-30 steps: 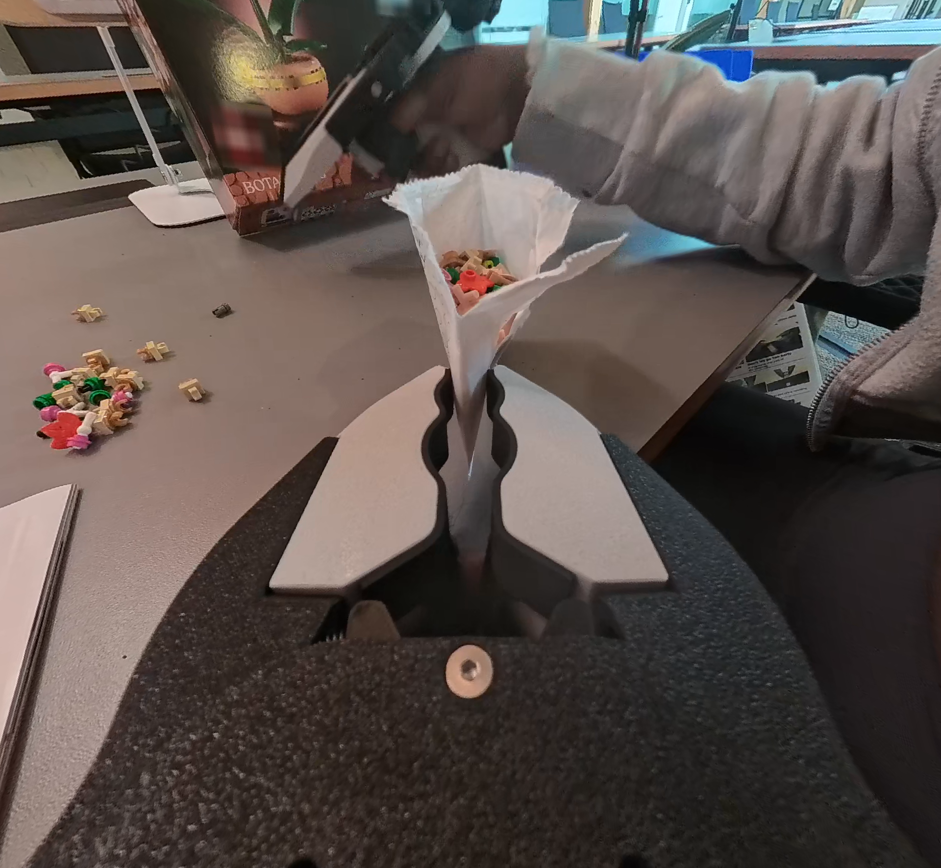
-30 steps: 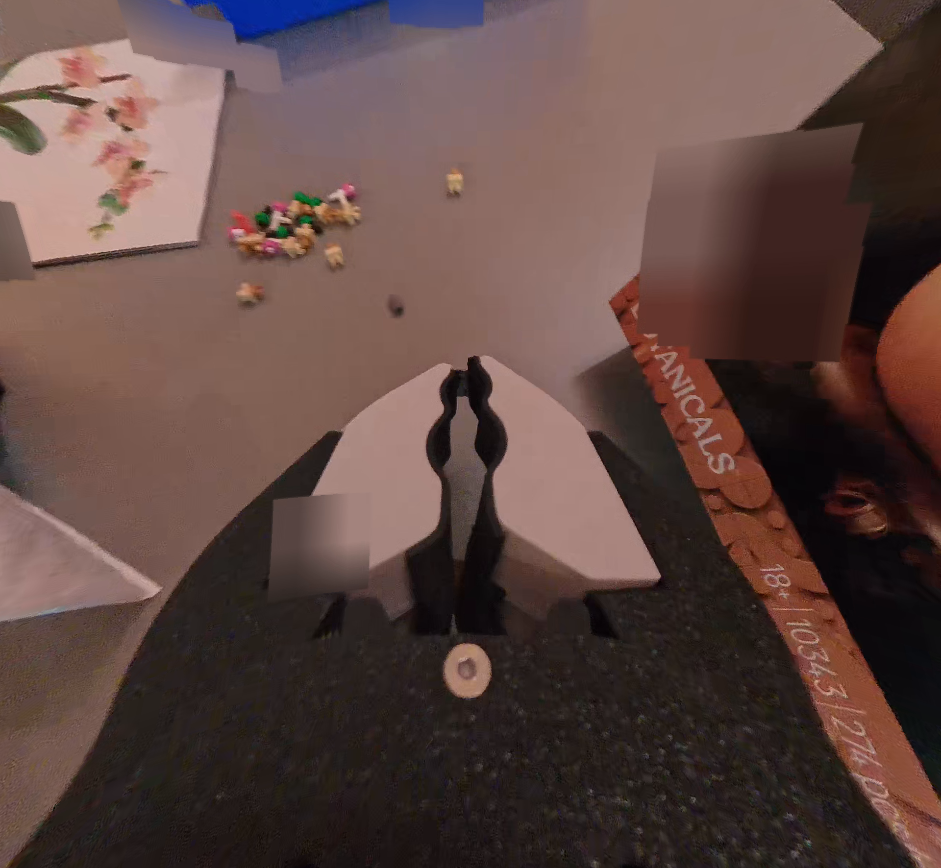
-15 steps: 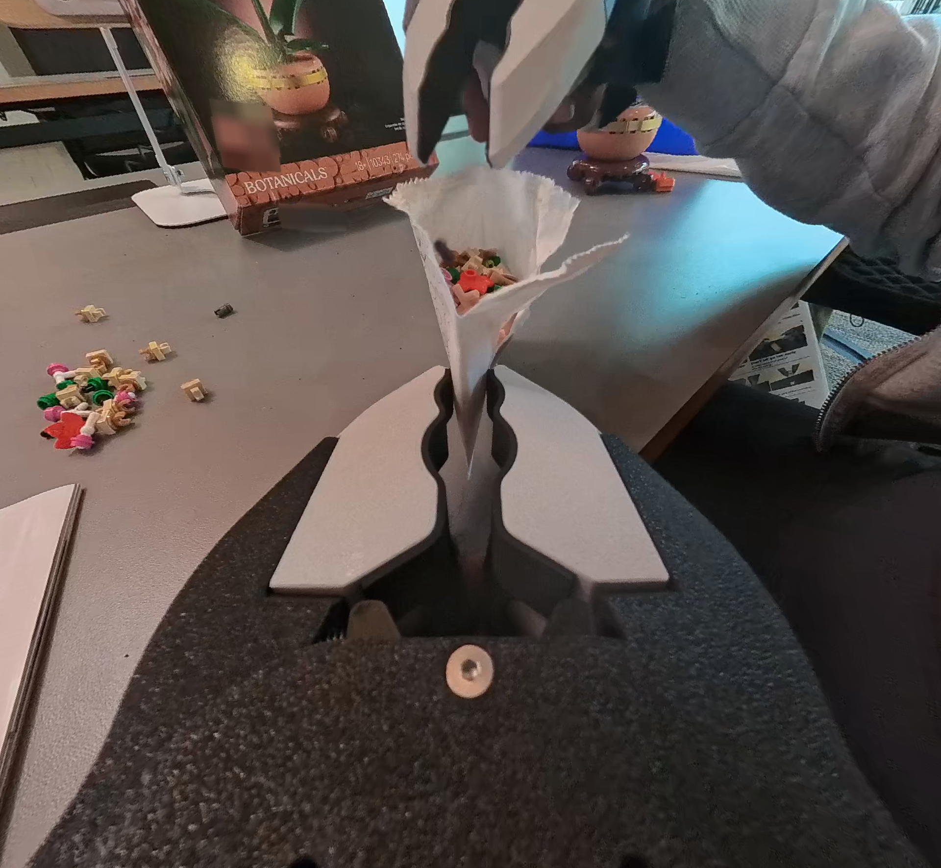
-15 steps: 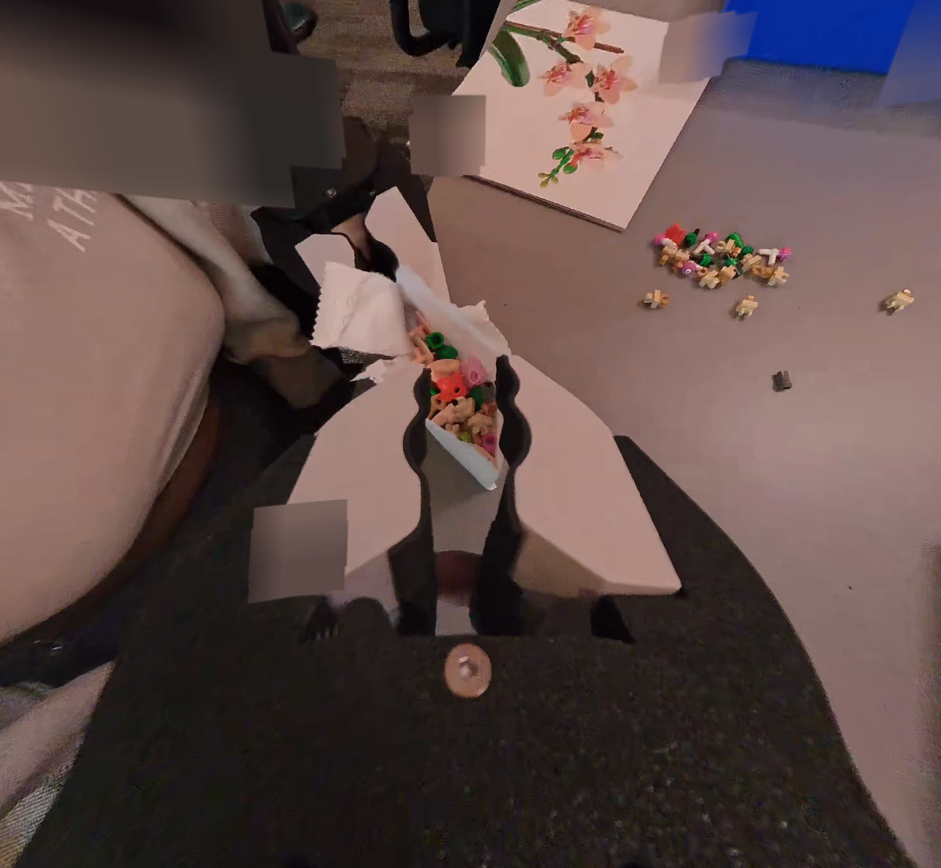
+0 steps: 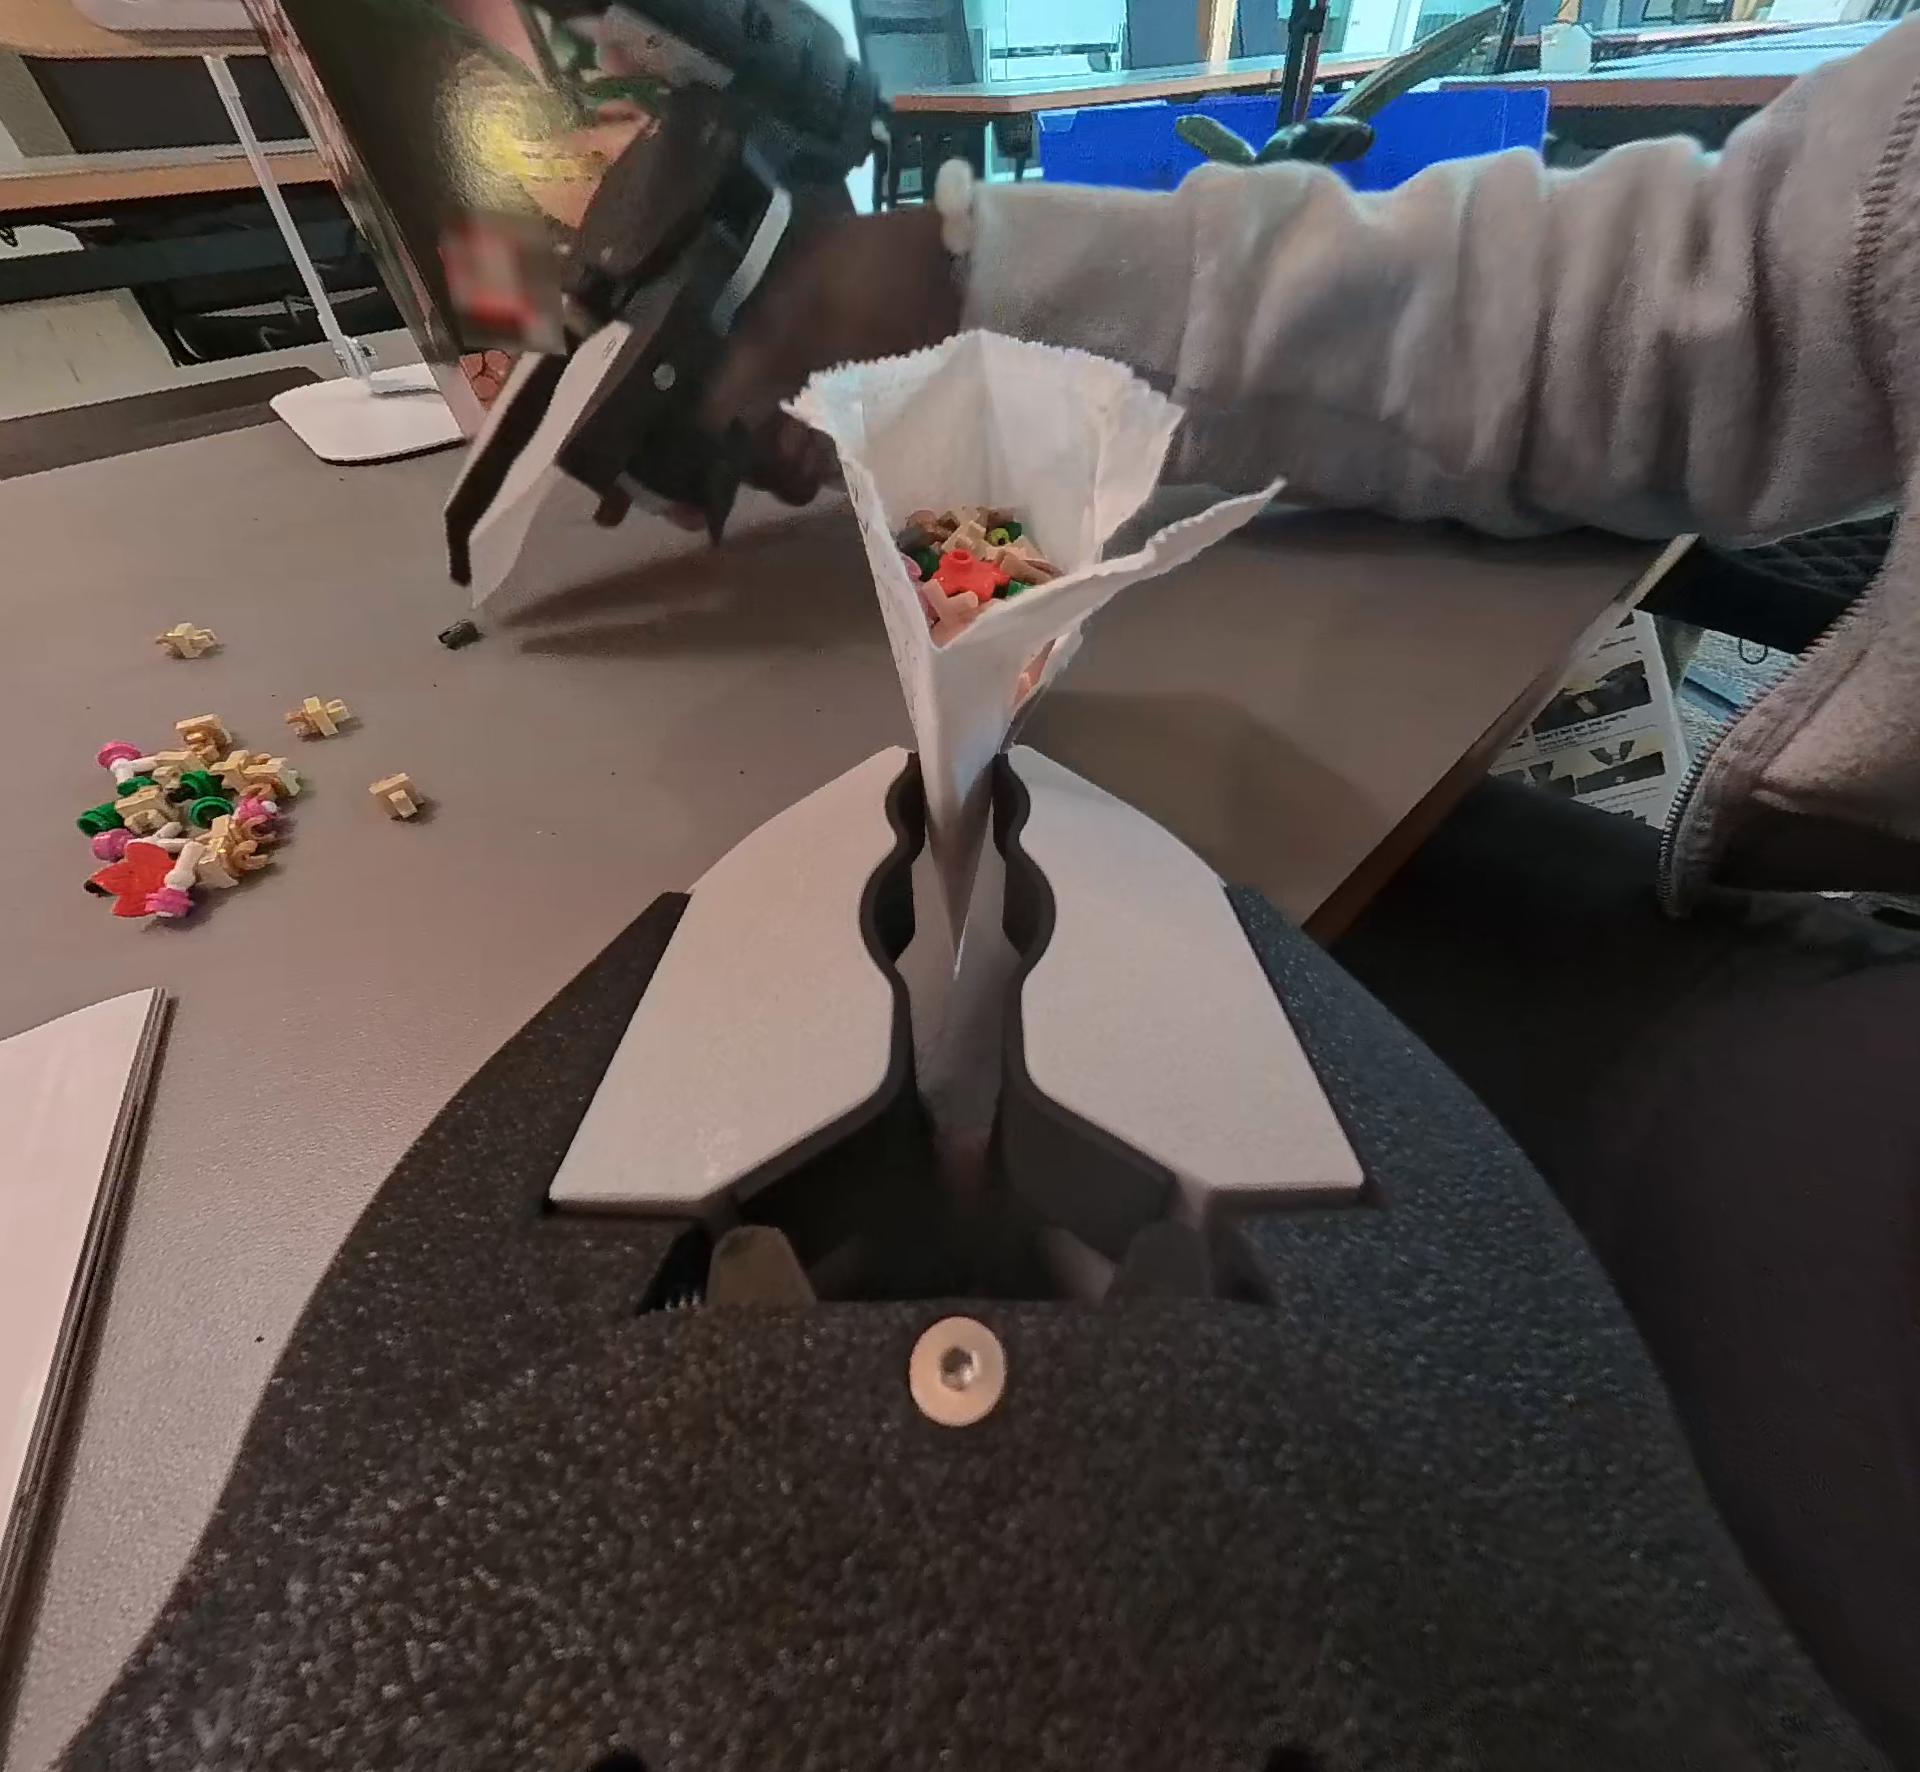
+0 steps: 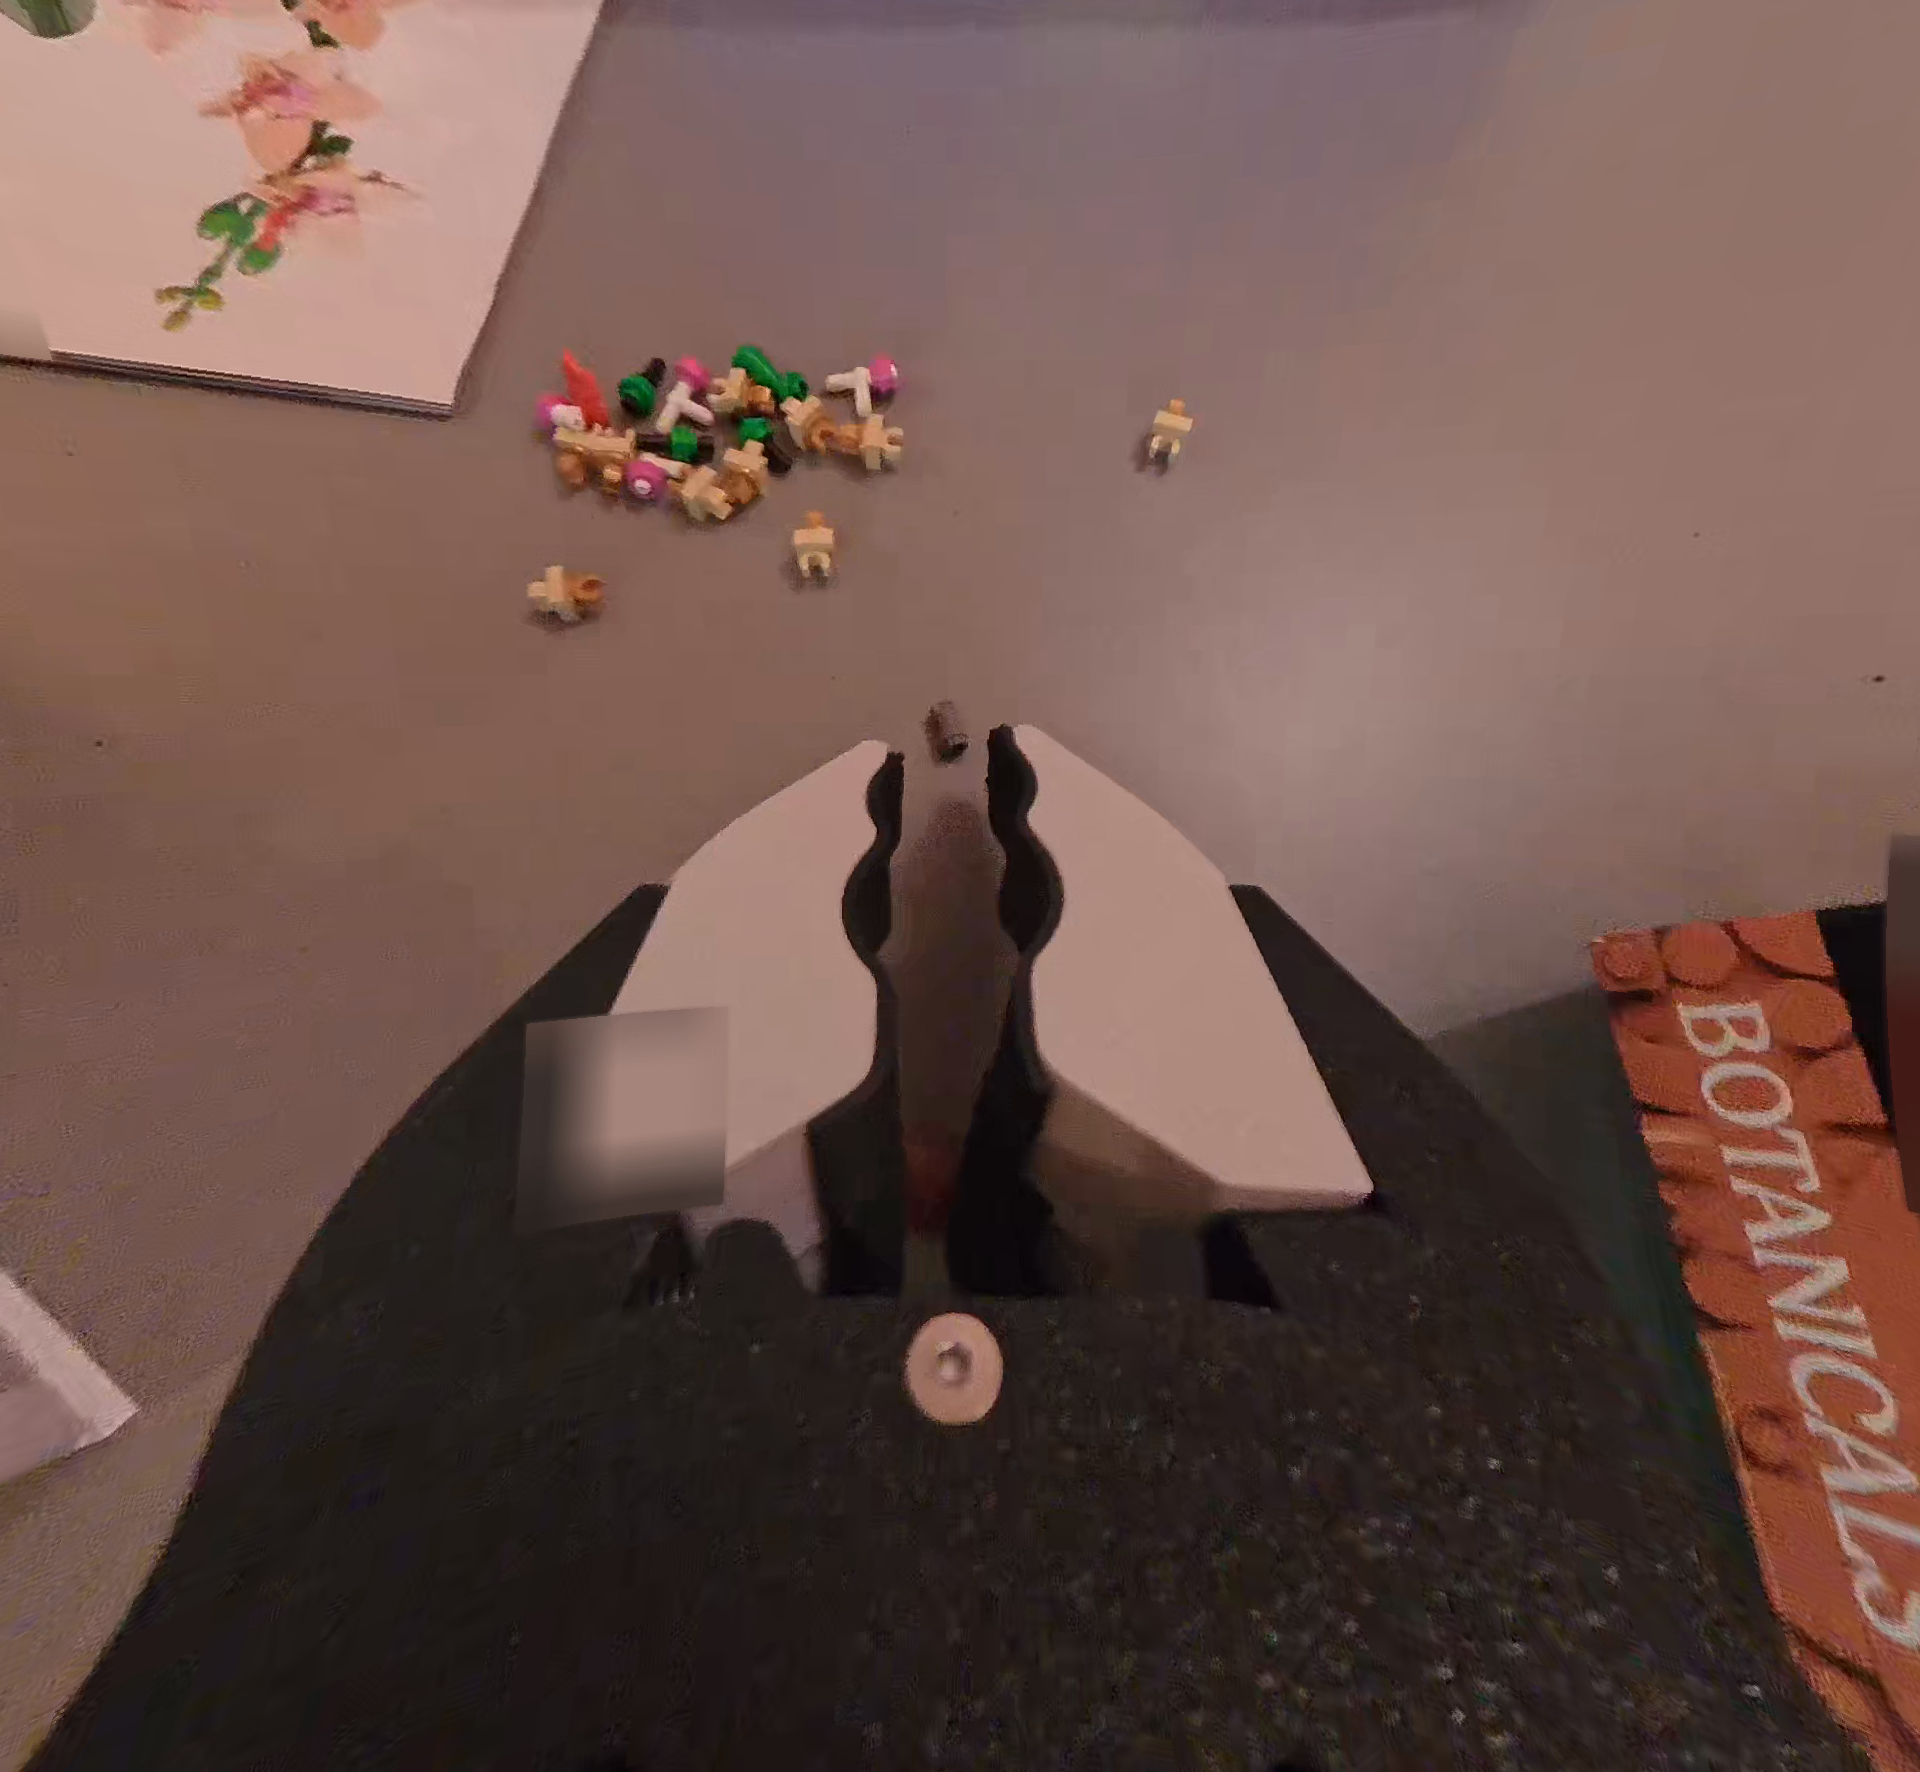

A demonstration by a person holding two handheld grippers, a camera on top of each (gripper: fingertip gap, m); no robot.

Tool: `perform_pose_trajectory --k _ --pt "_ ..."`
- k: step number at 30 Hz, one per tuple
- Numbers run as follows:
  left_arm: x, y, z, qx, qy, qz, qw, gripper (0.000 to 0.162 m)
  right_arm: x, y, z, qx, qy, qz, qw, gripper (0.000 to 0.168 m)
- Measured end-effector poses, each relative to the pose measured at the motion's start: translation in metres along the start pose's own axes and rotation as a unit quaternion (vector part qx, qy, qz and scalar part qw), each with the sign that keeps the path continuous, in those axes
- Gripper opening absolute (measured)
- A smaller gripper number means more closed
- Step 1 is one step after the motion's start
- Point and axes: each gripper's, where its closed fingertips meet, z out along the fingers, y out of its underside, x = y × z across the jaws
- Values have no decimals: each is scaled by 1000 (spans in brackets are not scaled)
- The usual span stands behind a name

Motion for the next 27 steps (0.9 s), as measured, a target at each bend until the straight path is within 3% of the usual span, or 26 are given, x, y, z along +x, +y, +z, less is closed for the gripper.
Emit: perform_pose_trajectory --k 10,13,18,20,23,27 --pt "-1 0 1 3 2 -4 1000 11 -1 1 7 -6 -36 9 999 3" --pt "1 -1 1 3 2 -4 1000 11 -25 -19 -25 46 -87 18 995 3" --pt "0 0 1 3 2 -5 1000 11 -108 -44 -105 127 -217 -46 967 4" --pt "0 -1 1 3 2 -4 1000 12 -135 -37 -121 118 -255 -71 957 4" --pt "0 0 2 1 0 -3 1000 12 -146 -16 -116 60 -242 -101 963 5" --pt "0 0 2 0 -2 -1 1000 12 -151 -4 -111 27 -235 -127 963 21"
